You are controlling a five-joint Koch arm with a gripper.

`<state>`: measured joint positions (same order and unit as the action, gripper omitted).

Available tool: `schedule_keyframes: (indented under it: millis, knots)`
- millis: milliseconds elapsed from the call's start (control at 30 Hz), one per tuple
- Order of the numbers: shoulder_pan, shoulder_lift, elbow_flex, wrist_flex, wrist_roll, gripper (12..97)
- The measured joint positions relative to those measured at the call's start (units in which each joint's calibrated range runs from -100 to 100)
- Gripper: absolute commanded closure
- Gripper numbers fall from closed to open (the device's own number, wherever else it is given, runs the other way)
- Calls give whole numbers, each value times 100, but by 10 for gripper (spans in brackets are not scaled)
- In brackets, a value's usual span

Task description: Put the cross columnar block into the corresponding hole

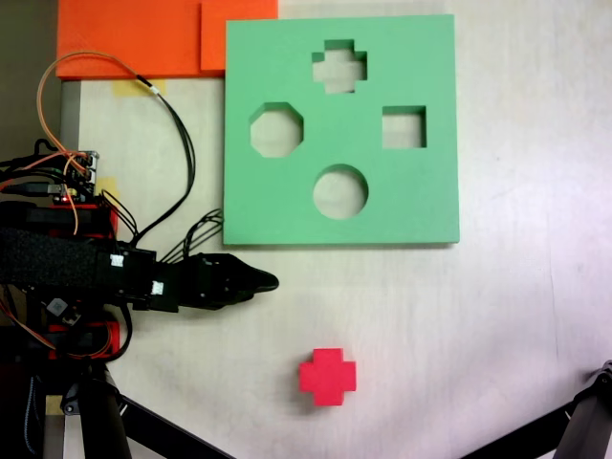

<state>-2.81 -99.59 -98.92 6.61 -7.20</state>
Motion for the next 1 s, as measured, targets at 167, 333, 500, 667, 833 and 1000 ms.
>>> schedule_keyframes:
  millis: [167,333,500,667,833,1000]
  knots:
    - [-49,0,0,0,5,596]
    - [-49,0,0,0,5,596]
    - [-49,0,0,0,5,596]
    - [-49,0,0,0,5,596]
    - [68,0,0,0,-49,595]
    - [88,0,0,0,-73,599]
